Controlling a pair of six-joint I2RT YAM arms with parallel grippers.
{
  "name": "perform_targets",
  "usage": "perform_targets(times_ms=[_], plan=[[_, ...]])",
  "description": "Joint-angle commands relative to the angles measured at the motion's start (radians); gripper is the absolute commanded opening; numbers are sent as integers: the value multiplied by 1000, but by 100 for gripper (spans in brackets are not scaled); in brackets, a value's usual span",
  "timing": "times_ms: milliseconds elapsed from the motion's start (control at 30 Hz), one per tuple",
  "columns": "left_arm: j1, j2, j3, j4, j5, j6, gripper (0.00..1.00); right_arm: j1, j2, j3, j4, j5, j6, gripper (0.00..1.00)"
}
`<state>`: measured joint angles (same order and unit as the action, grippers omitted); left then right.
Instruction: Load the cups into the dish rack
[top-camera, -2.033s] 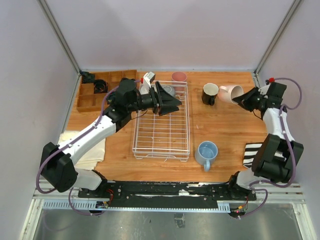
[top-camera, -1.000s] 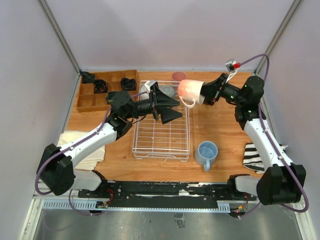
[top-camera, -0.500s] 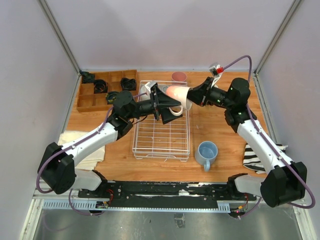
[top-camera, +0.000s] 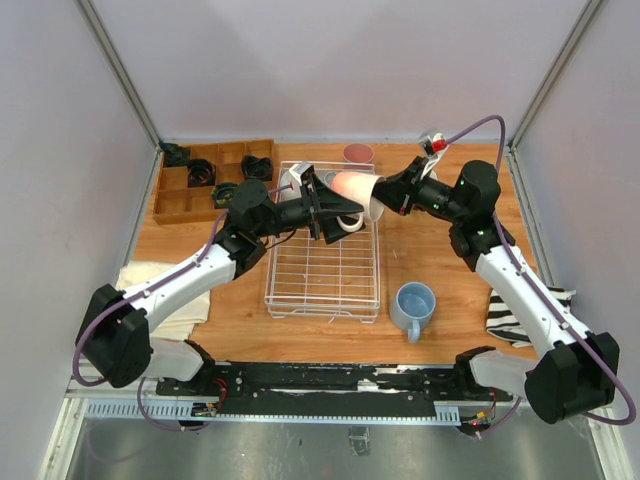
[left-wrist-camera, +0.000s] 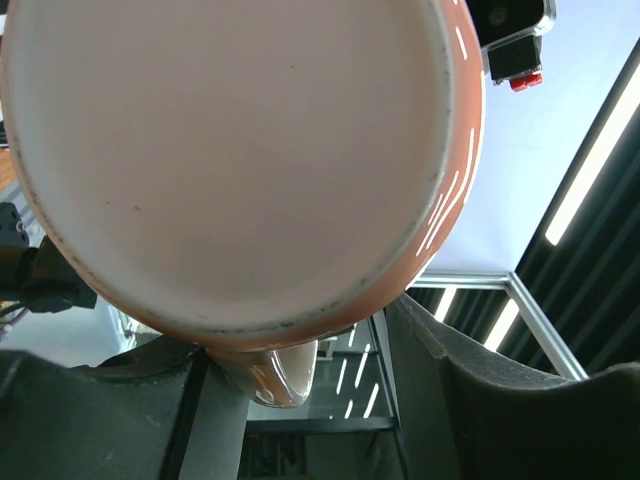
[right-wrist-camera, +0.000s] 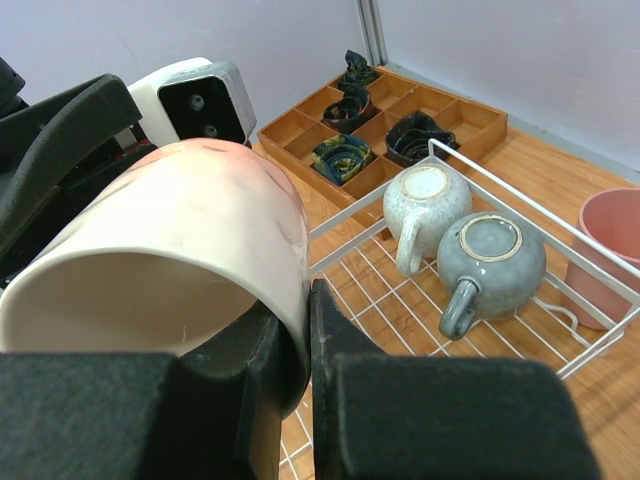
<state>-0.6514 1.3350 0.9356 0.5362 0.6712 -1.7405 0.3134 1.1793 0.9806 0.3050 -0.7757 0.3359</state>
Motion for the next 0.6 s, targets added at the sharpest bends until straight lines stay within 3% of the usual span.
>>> perform_targets(times_ms=[0, 367, 467, 567], plan=[[-5, 1, 16, 96, -19, -7, 55, 26, -21, -4, 54, 19, -22, 1], [-5, 9, 6, 175, -28, -40, 52, 39, -10, -7, 54, 25, -24, 1], [-5, 10, 2, 190, -31, -48, 42, 45, -11, -13, 54, 28, -24, 1], [-5, 12, -4, 217, -38, -59, 39, 48, -11, -17, 54, 30, -24, 1]])
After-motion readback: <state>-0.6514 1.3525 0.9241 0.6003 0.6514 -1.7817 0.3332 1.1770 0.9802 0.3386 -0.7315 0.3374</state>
